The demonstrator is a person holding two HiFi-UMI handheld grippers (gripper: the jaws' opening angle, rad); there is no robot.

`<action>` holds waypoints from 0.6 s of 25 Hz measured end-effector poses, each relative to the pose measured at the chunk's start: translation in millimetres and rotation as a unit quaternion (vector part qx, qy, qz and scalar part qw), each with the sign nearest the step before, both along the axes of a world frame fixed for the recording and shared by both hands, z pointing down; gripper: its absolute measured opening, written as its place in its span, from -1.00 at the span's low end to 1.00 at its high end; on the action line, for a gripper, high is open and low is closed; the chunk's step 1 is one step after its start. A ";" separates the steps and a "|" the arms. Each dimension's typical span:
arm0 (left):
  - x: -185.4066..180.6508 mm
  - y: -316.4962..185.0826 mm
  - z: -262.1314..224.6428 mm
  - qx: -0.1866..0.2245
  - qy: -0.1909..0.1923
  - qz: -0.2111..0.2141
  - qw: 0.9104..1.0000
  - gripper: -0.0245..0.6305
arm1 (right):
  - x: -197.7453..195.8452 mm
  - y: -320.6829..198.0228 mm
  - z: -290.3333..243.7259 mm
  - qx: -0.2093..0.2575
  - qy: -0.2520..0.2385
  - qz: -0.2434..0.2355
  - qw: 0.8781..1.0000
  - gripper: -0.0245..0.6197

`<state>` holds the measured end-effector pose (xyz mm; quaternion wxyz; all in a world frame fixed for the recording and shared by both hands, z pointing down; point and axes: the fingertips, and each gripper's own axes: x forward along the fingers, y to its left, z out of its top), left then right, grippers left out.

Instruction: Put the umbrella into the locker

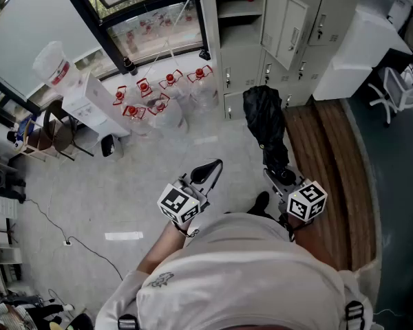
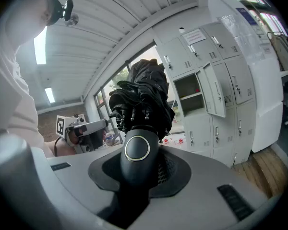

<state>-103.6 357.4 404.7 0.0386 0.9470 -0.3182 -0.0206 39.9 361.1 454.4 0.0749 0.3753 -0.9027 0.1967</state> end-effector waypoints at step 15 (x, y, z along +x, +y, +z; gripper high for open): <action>15.9 -35.2 18.2 -0.026 -0.005 -0.012 1.000 -0.89 | 14.9 -36.7 13.6 -0.016 -0.010 -0.016 1.000 -0.51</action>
